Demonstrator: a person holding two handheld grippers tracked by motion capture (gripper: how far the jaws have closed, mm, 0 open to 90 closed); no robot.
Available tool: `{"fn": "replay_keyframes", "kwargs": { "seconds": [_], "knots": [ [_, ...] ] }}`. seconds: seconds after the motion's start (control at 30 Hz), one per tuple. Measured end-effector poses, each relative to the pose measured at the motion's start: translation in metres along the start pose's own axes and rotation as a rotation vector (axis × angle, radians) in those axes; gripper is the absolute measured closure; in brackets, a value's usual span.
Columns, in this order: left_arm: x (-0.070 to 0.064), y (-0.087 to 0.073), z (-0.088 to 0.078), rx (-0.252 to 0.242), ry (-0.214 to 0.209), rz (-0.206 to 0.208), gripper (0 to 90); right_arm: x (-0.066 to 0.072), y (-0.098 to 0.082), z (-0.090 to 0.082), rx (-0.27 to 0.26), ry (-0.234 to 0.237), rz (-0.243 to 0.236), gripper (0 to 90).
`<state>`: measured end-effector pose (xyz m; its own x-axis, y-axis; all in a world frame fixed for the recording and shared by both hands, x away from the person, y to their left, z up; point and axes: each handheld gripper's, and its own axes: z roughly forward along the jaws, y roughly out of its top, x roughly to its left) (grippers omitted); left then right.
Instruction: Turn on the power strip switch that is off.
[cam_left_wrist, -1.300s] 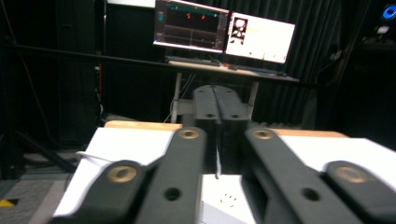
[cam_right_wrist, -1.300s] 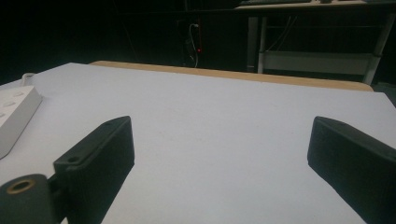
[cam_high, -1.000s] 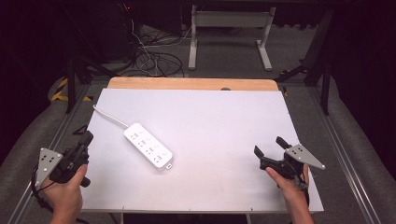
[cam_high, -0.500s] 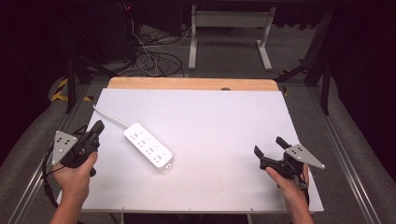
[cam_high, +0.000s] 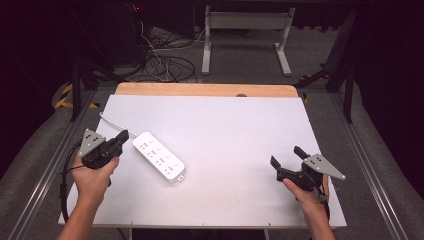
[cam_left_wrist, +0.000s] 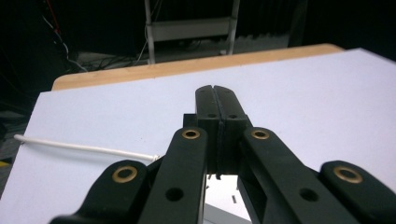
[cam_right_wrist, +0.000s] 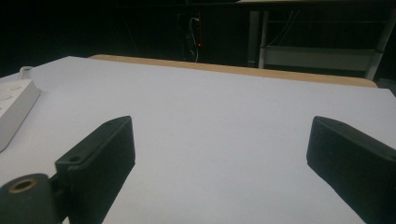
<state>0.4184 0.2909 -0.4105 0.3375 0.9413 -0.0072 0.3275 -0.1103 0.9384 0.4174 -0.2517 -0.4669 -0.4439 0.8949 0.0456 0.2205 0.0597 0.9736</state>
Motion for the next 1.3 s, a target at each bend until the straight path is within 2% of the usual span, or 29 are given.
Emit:
{"fn": "replay_keyframes", "kwargs": {
  "seconds": [0.07, 0.27, 0.37, 0.6, 0.63, 0.67, 0.77, 0.83, 0.93, 1.0, 1.1, 1.13, 1.2, 1.27, 1.3],
  "knots": [
    [-0.002, 0.002, 0.007, 0.031, 0.004, 0.034, 90.0, 0.000, 0.000, 0.000, 0.001, 0.000, 0.001, 8.3],
    [-0.004, 0.004, 0.024, 0.103, -0.002, 0.045, 90.0, -0.001, 0.000, 0.000, 0.004, -0.001, 0.002, 8.7],
    [-0.006, 0.003, 0.033, 0.153, -0.007, 0.069, 90.0, -0.002, -0.001, 0.000, 0.014, -0.004, 0.009, 8.7],
    [-0.007, 0.012, 0.052, 0.252, -0.003, 0.072, 90.0, 0.001, -0.001, 0.003, 0.020, 0.006, 0.002, 9.6],
    [-0.007, 0.013, 0.057, 0.279, 0.000, 0.054, 90.0, 0.002, -0.001, 0.003, 0.019, 0.006, 0.005, 9.6],
    [-0.007, 0.013, 0.057, 0.279, 0.000, 0.054, 90.0, 0.002, -0.001, 0.003, 0.019, 0.006, 0.005, 9.6],
    [-0.008, 0.014, 0.063, 0.323, -0.011, 0.036, 90.0, 0.002, -0.001, 0.003, 0.017, 0.011, 0.007, 9.6],
    [-0.009, 0.011, 0.071, 0.360, -0.006, 0.044, 90.0, 0.002, -0.001, 0.003, 0.016, 0.010, 0.004, 9.6],
    [-0.010, 0.009, 0.076, 0.361, -0.006, 0.041, 90.0, 0.002, 0.000, 0.003, 0.014, 0.012, 0.005, 9.6],
    [-0.012, 0.005, 0.081, 0.378, -0.007, 0.054, 90.0, 0.002, -0.001, 0.003, 0.016, 0.012, 0.002, 9.6],
    [-0.013, 0.002, 0.088, 0.396, -0.002, 0.052, 89.9, 0.003, -0.001, 0.004, 0.020, 0.017, 0.002, 9.6],
    [-0.013, 0.001, 0.089, 0.401, 0.014, 0.059, 89.9, 0.003, -0.001, 0.004, 0.020, 0.017, 0.002, 9.6],
    [-0.011, 0.000, 0.090, 0.408, 0.021, 0.040, 90.0, 0.003, -0.001, 0.004, 0.020, 0.018, 0.000, 9.6],
    [-0.010, 0.000, 0.092, 0.416, 0.024, 0.053, 90.0, 0.004, 0.000, 0.004, 0.016, 0.018, 0.007, 9.6],
    [-0.010, 0.000, 0.092, 0.414, 0.018, 0.046, 90.0, 0.003, 0.000, 0.003, 0.016, 0.018, 0.001, 9.6]
  ]
}}
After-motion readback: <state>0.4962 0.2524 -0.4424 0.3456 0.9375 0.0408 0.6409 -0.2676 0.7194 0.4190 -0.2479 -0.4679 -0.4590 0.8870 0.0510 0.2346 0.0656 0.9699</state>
